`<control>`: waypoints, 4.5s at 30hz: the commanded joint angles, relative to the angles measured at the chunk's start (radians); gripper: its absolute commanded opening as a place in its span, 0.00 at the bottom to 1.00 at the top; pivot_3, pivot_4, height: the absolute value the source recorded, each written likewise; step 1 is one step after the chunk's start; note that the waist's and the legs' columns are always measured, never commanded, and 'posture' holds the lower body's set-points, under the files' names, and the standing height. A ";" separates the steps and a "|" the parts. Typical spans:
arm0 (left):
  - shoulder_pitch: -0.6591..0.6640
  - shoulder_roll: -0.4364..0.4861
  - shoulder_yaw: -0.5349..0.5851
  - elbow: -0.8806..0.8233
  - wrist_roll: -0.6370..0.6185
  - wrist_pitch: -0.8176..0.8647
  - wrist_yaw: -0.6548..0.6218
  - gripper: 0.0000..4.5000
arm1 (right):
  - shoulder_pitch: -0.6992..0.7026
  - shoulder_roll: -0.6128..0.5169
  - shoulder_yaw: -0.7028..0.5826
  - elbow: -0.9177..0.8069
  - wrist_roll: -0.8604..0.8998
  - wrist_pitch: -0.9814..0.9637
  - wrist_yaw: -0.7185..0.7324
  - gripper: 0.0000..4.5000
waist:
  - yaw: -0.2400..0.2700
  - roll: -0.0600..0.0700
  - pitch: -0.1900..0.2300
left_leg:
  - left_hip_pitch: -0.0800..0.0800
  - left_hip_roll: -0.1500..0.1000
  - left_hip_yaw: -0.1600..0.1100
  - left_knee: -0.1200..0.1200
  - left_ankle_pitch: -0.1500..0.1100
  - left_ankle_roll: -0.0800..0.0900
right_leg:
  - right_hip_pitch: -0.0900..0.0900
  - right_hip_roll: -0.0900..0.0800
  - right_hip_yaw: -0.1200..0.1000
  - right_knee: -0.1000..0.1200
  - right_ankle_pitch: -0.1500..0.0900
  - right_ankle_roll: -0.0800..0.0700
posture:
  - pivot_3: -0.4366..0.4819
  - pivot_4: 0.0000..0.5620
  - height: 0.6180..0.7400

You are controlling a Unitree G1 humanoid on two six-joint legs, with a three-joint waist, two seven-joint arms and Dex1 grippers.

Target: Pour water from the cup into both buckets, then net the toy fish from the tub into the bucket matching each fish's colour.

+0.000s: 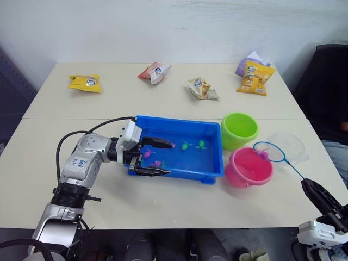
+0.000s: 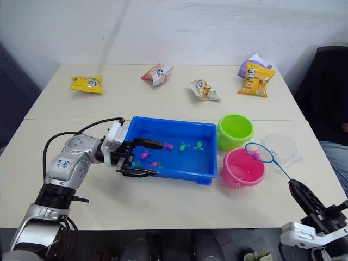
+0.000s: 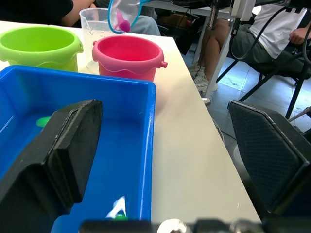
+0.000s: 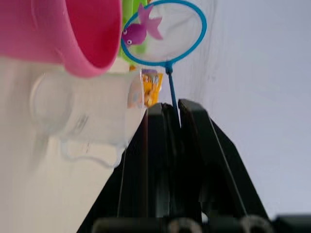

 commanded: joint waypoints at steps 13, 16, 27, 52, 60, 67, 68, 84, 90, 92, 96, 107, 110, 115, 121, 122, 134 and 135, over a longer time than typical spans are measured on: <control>0.019 0.001 0.021 -0.044 -0.011 -0.003 0.018 0.98 | 0.059 -0.045 0.054 -0.098 0.135 0.123 -0.041 0.00 | 0.000 0.001 0.000 | 0.001 0.000 0.000 -0.003 0.000 0.000 | 0.001 -0.001 0.000 -0.001 0.000 0.000 | 0.48 0.27 0.99; 0.021 0.009 0.032 -0.032 -0.006 -0.016 0.022 0.98 | 0.078 -0.103 0.149 -0.134 0.363 0.175 0.072 0.00 | -0.002 0.001 0.000 | 0.002 0.000 0.000 -0.005 0.001 0.000 | 0.002 0.000 0.000 -0.002 0.000 0.000 | 0.48 0.27 0.99; 0.128 0.116 0.227 0.045 0.031 -0.143 0.118 0.98 | -0.135 -0.389 0.463 -0.451 1.412 0.945 0.433 0.00 | 0.001 0.000 0.000 | 0.011 0.001 -0.001 -0.013 0.003 -0.001 | 0.007 -0.001 0.001 -0.004 0.000 -0.001 | 0.48 0.27 0.99; 0.407 0.230 0.434 -0.147 -0.050 -0.025 0.208 0.98 | -1.080 -0.419 1.065 -0.214 1.212 1.776 0.520 0.00 | 0.001 -0.001 0.000 | -0.006 -0.001 -0.002 -0.013 0.000 0.002 | -0.009 -0.007 -0.005 -0.006 -0.001 -0.002 | 0.48 0.27 0.99; 0.395 0.234 0.414 -0.145 -0.037 -0.030 0.201 0.98 | -1.146 -0.310 1.191 -0.193 1.028 1.817 0.509 0.00 | -0.011 -0.001 0.000 | -0.008 0.001 0.000 -0.013 0.002 -0.001 | -0.013 -0.004 -0.003 -0.004 -0.001 -0.003 | 0.48 0.27 0.99; 0.392 0.225 0.406 -0.148 -0.028 -0.042 0.209 0.98 | -1.138 -0.249 1.190 -0.235 1.030 1.908 0.551 0.00 | -0.011 -0.001 0.000 | -0.008 0.000 0.000 -0.013 0.001 0.000 | -0.012 -0.004 -0.004 -0.004 -0.001 -0.003 | 0.48 0.27 0.99; 0.391 0.222 0.403 -0.148 -0.027 -0.043 0.211 0.98 | -1.136 -0.234 1.179 -0.239 1.041 1.924 0.553 0.00 | -0.012 -0.001 0.000 | -0.008 0.000 0.000 -0.013 0.001 0.000 | -0.013 -0.004 -0.004 -0.004 -0.001 -0.003 | 0.48 0.27 0.99; 0.324 0.201 0.324 -0.124 -0.031 -0.051 0.198 0.98 | -0.991 -0.173 0.783 -0.390 1.299 2.060 0.626 0.00 | -0.007 -0.001 0.000 | -0.009 0.000 -0.001 -0.013 0.001 0.000 | -0.012 -0.004 -0.004 -0.004 -0.001 -0.002 | 0.48 0.27 0.99; 0.188 0.170 0.247 -0.129 -0.054 -0.030 0.154 0.98 | -0.848 -0.237 0.545 -0.488 1.418 2.038 0.684 0.00 | 0.007 -0.001 0.000 | -0.009 0.000 -0.001 -0.013 0.001 0.000 | -0.012 -0.003 -0.004 -0.005 -0.001 -0.002 | 0.48 0.27 0.99; 0.142 0.152 0.210 -0.133 -0.055 -0.020 0.129 0.98 | -0.785 -0.250 0.456 -0.524 1.458 2.012 0.708 0.00 | 0.008 -0.001 0.000 | -0.009 0.000 -0.001 -0.013 0.001 0.000 | -0.011 -0.003 -0.004 -0.005 -0.001 -0.002 | 0.48 0.27 0.99; 0.076 0.111 0.152 -0.123 -0.054 -0.012 0.088 0.98 | -0.638 -0.278 0.280 -0.593 1.526 1.985 0.745 0.00 | 0.007 -0.001 0.000 | -0.009 -0.001 -0.001 -0.013 0.001 0.000 | -0.011 -0.002 -0.003 -0.006 -0.001 -0.002 | 0.48 0.27 0.99; -0.068 -0.014 0.035 0.048 -0.004 -0.079 -0.019 0.98 | -0.168 -0.166 -0.124 -0.677 1.501 1.755 0.785 0.00 | 0.006 -0.001 0.000 | -0.007 -0.001 -0.001 -0.013 0.003 -0.001 | -0.009 0.001 -0.001 -0.006 0.000 -0.001 | 0.48 0.27 0.99; -0.088 -0.030 0.024 0.084 0.008 -0.095 -0.037 0.98 | -0.063 -0.111 -0.115 -0.644 1.371 1.584 0.798 0.00 | 0.005 -0.001 0.000 | -0.006 -0.001 0.000 -0.012 0.003 -0.001 | -0.008 0.002 0.000 -0.005 0.000 -0.001 | 0.48 0.27 0.99; -0.104 -0.049 0.017 0.114 0.019 -0.108 -0.051 0.98 | 0.016 -0.045 -0.047 -0.547 1.175 1.283 0.808 0.00 | 0.003 -0.001 0.000 | -0.003 0.000 0.001 -0.013 0.003 -0.002 | -0.007 0.005 0.002 -0.005 0.000 -0.001 | 0.48 0.27 0.99; -0.085 -0.062 0.015 0.107 0.022 -0.109 -0.041 0.98 | 0.049 -0.030 0.053 -0.269 0.790 0.656 0.717 0.00 | 0.004 -0.001 0.000 | -0.003 0.000 0.002 -0.012 0.004 -0.002 | -0.007 0.011 0.005 -0.005 0.000 0.000 | 0.48 0.27 0.99; -0.080 -0.060 0.017 0.101 0.021 -0.106 -0.038 0.98 | 0.046 -0.025 0.054 -0.235 0.754 0.580 0.687 0.00 | 0.004 -0.001 0.000 | -0.002 0.000 0.002 -0.012 0.004 -0.002 | -0.007 0.011 0.005 -0.005 0.000 0.000 | 0.48 0.27 0.99; -0.069 -0.048 0.027 0.087 0.021 -0.097 -0.020 0.98 | 0.030 -0.049 -0.050 -0.029 0.098 -0.011 0.172 0.00 | 0.003 0.000 -0.001 | -0.001 0.002 0.003 -0.013 0.005 -0.006 | -0.007 0.012 0.007 -0.004 0.000 -0.001 | 0.48 0.27 0.99; -0.069 -0.047 0.027 0.086 0.020 -0.095 -0.019 0.98 | 0.030 -0.050 -0.060 -0.027 0.059 -0.022 0.132 0.00 | 0.003 0.000 -0.001 | -0.001 0.002 0.003 -0.013 0.005 -0.006 | -0.007 0.012 0.007 -0.004 0.000 -0.001 | 0.48 0.27 0.99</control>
